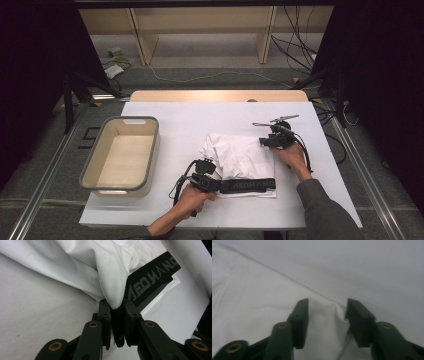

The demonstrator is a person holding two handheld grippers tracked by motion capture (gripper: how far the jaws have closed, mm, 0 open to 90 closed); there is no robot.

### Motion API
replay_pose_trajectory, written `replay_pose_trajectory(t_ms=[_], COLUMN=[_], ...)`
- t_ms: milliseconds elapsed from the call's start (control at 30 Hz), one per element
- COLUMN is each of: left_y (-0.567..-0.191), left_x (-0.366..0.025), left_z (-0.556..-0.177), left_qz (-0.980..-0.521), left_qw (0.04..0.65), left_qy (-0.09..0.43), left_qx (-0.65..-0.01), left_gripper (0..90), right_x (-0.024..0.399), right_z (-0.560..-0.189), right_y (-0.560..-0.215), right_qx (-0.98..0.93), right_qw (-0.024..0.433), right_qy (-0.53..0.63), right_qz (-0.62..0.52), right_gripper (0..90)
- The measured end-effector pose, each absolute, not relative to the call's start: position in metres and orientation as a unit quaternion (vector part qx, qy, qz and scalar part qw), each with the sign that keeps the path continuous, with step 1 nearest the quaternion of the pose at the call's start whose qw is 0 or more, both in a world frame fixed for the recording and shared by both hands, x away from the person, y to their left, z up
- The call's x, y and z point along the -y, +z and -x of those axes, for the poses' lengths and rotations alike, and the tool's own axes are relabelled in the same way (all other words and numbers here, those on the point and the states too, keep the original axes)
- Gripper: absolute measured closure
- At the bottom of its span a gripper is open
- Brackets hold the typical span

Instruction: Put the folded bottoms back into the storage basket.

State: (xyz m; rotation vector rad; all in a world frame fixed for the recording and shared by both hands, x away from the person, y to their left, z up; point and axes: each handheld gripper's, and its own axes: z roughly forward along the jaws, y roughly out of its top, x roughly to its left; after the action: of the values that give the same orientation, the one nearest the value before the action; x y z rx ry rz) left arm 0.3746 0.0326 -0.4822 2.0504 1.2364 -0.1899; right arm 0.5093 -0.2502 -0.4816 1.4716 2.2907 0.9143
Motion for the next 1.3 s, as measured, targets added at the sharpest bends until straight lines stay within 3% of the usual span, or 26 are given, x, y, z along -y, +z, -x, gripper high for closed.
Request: replay_pose_trajectory(t_ms=[133, 233, 333, 467, 533, 1300], left_y=[-0.482, -0.481, -0.483, -0.486, -0.487, -0.428], left_x=[-0.031, -0.031, -0.032, -0.033, -0.035, -0.064], left_z=[-0.374, -0.373, -0.374, -0.378, -0.379, -0.382], left_qz=[-0.803, -0.805, -0.803, -0.794, -0.787, -0.793], left_qw=[0.354, 0.354, 0.356, 0.363, 0.371, 0.425], left_qy=[-0.061, -0.052, -0.048, -0.07, -0.078, -0.107], left_qx=[-0.476, -0.473, -0.475, -0.483, -0.486, -0.424], left_gripper=[67.0, 60.6, 62.2, 77.7, 80.0, 81.2], right_x=[0.251, 0.254, 0.255, 0.253, 0.253, 0.236], right_z=[-0.51, -0.511, -0.511, -0.511, -0.51, -0.496], right_y=[-0.482, -0.481, -0.481, -0.478, -0.475, -0.408], right_qx=[-0.778, -0.771, -0.771, -0.769, -0.767, -0.734], right_qw=[0.094, 0.072, 0.07, 0.071, 0.072, 0.062], right_qy=[0.331, 0.338, 0.338, 0.34, 0.342, 0.447], right_qz=[-0.526, -0.534, -0.535, -0.536, -0.538, -0.507], right_gripper=[80.4, 83.5, 84.3, 85.0, 85.2, 85.9])
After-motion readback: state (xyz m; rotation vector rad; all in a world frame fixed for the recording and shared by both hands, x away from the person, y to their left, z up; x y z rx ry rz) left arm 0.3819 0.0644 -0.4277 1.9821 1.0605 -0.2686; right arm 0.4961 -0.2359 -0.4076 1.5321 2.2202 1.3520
